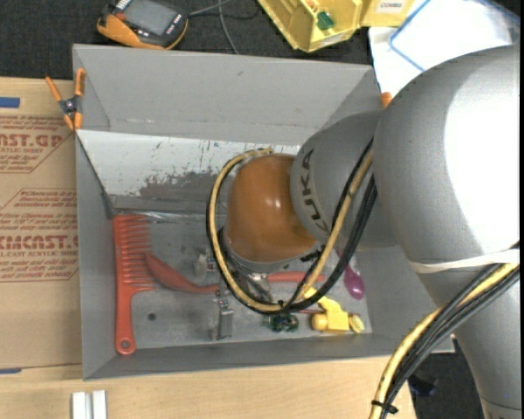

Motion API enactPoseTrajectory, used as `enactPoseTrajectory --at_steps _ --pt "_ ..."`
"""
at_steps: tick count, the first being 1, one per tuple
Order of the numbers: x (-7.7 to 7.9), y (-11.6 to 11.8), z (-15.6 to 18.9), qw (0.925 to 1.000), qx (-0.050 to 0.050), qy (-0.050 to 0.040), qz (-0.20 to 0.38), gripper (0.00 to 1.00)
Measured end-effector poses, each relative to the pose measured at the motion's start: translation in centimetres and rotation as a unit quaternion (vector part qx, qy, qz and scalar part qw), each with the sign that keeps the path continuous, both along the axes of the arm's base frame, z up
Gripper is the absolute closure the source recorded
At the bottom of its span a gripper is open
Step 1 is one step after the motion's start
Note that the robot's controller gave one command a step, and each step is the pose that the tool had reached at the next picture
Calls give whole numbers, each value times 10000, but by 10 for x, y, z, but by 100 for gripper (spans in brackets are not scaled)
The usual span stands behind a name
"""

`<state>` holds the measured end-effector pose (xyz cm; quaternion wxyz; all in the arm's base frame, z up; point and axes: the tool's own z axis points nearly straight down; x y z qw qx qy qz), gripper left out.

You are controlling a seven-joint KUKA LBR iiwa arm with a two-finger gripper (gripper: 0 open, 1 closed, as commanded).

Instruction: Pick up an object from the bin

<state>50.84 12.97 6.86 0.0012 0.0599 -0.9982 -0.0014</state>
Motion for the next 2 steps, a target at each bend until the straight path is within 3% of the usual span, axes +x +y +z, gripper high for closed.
enactPoseTrajectory --at_steps 1,2 --pt "-16 -12 1 9994 2 -58 -350 0" --pt "21 39 2 9924 12 -10 -1229 0"
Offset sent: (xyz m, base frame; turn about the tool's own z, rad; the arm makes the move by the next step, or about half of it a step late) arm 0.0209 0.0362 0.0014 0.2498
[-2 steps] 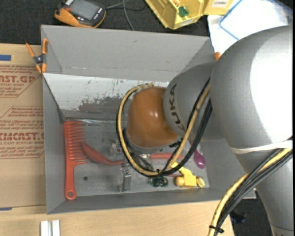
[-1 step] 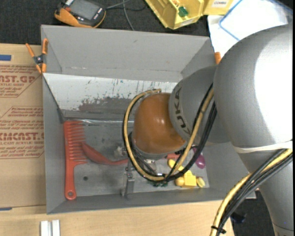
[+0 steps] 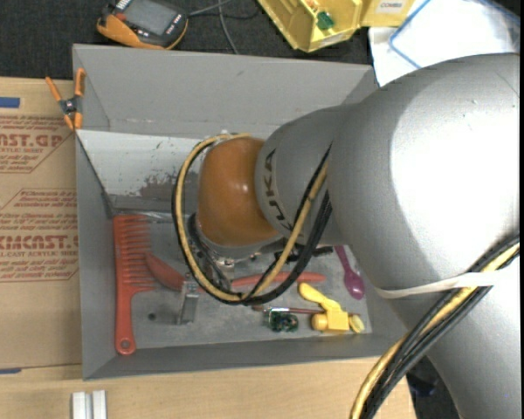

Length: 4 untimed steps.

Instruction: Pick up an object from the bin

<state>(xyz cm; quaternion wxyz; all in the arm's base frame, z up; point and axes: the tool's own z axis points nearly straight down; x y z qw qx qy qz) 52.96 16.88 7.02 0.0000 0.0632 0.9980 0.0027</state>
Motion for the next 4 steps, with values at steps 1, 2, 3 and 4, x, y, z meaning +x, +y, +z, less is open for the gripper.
enactPoseTrajectory --at_steps 1,2,3,4 --pt "6 -8 0 9804 -20 -48 1969 0" --pt "-22 35 0 9940 -4 -6 -1094 100" --pt "-22 35 0 9940 -5 -6 -1093 100" --pt "-26 33 24 9940 -35 58 -1092 100"
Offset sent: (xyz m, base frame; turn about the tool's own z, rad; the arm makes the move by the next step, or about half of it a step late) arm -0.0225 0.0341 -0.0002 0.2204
